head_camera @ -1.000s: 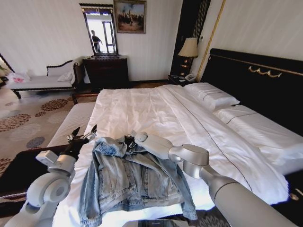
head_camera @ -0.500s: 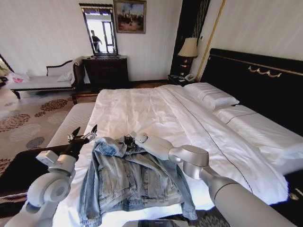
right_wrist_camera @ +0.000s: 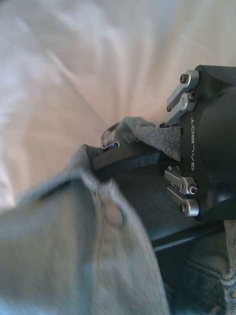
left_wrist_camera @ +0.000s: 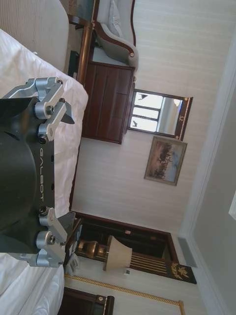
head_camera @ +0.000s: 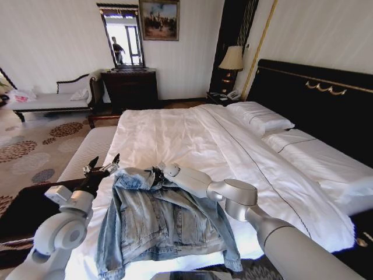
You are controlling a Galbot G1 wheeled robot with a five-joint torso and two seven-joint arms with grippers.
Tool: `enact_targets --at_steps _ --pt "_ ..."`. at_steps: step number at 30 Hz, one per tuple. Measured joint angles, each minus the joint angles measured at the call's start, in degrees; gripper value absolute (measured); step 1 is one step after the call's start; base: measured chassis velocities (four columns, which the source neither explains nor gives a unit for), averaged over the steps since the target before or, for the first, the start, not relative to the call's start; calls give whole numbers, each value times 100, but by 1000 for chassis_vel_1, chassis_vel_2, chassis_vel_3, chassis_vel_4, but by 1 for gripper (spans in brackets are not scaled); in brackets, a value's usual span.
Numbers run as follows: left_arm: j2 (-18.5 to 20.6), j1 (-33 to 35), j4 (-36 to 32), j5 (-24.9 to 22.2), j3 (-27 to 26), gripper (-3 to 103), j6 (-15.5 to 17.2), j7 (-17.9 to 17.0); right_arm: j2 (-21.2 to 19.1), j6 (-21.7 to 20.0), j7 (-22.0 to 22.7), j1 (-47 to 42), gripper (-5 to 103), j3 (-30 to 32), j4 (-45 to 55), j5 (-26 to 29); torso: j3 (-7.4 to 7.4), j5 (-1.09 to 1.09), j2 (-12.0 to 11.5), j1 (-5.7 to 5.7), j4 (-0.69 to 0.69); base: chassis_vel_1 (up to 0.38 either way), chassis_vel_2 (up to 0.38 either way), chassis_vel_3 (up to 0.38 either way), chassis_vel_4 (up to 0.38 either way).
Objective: Pick up the clothes from the bed and hang them on the clothes hanger.
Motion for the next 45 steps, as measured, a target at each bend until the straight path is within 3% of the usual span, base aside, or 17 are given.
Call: enact_targets --at_steps 5,6,10,11,14,29,37,45 --pt "-12 7 -1 24 -5 100 0 -24 -1 392 236 -57 24 191 277 -1345 0 0 0 0 -2 0 0 0 0" --pt "-12 7 -1 24 -5 100 0 -24 -1 392 236 -57 24 191 277 -1345 0 0 0 0 -2 0 0 0 0" --pt "-10 35 -21 23 -50 100 0 -40 -1 506 513 -122 24 193 709 -2458 0 0 0 1 -2 0 0 0 0" --pt "-10 35 -21 23 -50 100 0 -40 -1 506 513 -122 24 193 709 -2458 0 0 0 1 -2 0 0 0 0" --pt "-4 63 -32 35 -63 100 4 -65 -1 514 946 -205 24 290 1096 -3147 0 0 0 0 0 0 0 0 0" --pt "30 219 -239 53 -217 100 55 -259 -1 800 2525 -443 24 1506 1924 -3950 0 0 0 0 -1 0 0 0 0" --pt "-1 473 -497 -4 -495 100 79 -332 0 944 2944 -475 23 1984 2308 -4346 0 1 0 0 -1 0 0 0 0" --pt "31 889 -972 -216 -1167 100 93 -306 -43 955 3132 -344 22 2240 2683 -4089 -2 1 0 -1 -1 0 0 0 0"
